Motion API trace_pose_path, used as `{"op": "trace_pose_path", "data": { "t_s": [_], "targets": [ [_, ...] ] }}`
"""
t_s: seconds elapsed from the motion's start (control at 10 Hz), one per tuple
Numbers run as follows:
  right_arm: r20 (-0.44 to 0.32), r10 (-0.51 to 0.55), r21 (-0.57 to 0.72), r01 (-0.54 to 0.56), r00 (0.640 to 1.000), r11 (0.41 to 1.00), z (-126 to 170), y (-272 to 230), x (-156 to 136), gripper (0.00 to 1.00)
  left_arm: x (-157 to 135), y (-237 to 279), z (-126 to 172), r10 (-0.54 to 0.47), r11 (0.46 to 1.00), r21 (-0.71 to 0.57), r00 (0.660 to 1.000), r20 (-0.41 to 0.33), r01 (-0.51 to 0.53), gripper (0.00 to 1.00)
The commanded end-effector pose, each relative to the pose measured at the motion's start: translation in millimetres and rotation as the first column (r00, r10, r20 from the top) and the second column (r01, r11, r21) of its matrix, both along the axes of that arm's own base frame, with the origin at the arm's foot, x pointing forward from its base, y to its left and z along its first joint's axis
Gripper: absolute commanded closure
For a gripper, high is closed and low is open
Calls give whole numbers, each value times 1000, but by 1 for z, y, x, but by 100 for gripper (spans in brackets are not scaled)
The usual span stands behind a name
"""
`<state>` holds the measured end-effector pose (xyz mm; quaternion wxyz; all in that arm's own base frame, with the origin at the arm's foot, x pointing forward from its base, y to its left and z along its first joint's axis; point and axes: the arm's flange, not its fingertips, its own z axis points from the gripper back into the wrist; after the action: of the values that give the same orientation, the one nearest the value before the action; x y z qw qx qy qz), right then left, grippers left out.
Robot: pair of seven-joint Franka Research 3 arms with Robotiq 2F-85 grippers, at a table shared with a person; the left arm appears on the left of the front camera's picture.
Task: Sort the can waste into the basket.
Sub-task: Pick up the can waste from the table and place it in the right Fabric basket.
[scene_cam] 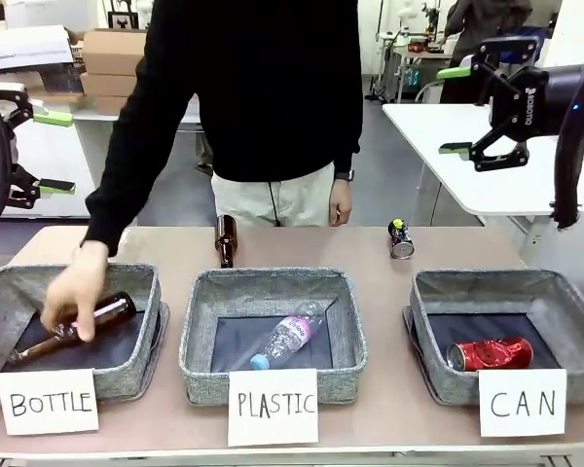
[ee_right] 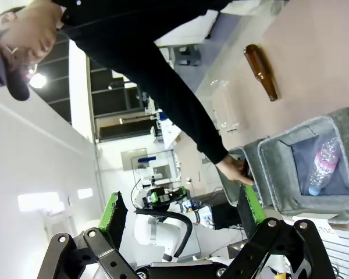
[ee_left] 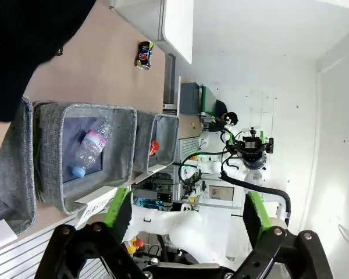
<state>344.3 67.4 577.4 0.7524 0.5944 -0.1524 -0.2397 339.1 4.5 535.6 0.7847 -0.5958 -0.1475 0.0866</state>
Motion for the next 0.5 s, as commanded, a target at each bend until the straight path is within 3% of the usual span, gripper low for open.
{"op": "trace_pose_path", "data": {
  "t_s": [0.0, 0.1, 0.2, 0.3, 0.4],
  "targets": [
    [0, 0, 0, 0, 1000, 1000, 0, 0, 0, 0, 1, 0, 3, -1, 1000, -24, 1000, 2, 1, 0],
    [-5, -25, -187, 24, 1000, 982, 9, 17, 22, 0, 1, 0, 3, -1, 1000, -24, 1000, 2, 1, 0],
    [-27, 13, -434, -24, 1000, 900, 9, 29, 63, 0, 1, 0, 3, -1, 1000, -24, 1000, 2, 1, 0],
    [-75, -2, -657, -48, 997, 753, -1, 32, 111, 0, 1, 0, 3, -1, 1000, -24, 1000, 2, 1, 0],
    [-115, -61, -870, -72, 991, 487, -19, 32, 147, 0, 1, 0, 3, -1, 1000, -24, 1000, 2, 1, 0]
  ]
}}
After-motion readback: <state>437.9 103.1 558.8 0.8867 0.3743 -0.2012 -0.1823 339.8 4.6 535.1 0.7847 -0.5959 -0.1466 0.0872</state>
